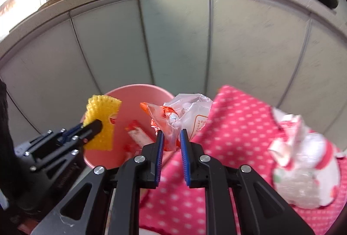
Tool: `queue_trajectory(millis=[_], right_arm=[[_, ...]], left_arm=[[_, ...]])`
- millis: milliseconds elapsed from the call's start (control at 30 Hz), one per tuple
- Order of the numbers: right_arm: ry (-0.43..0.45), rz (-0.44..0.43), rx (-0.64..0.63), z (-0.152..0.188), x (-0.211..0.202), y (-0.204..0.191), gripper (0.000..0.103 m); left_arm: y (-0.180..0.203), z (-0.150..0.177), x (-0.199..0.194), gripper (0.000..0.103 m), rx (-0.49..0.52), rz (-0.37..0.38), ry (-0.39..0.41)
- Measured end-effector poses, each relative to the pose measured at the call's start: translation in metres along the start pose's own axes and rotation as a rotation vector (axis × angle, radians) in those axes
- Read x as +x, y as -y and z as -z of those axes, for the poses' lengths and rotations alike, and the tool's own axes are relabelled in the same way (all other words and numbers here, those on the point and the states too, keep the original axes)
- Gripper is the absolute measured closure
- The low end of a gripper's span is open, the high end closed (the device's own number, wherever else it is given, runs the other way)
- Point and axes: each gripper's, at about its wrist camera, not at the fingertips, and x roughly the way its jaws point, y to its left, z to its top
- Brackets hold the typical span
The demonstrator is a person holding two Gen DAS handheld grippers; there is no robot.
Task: Collect trash
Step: 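Carry the yellow sponge in the left tool while the right tool carries the orange wrapper to the bucket, then open both tools to drop the sponge and wrapper into the bucket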
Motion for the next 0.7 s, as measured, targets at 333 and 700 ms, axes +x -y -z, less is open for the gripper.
queue_trajectory(millis=[333, 700], right_arm=[[-0.102, -0.118, 0.035, -0.002, 0.050, -0.010, 0.084], [-0.113, -0.127, 0.034, 0.001, 0.053, -0.012, 0.072]], left_arm=[[-0.019, 0.001, 0.034, 0.092, -0.027, -0.058, -0.043], [-0.024, 0.005, 0.044, 0.068, -0.042, -0.067, -0.079]])
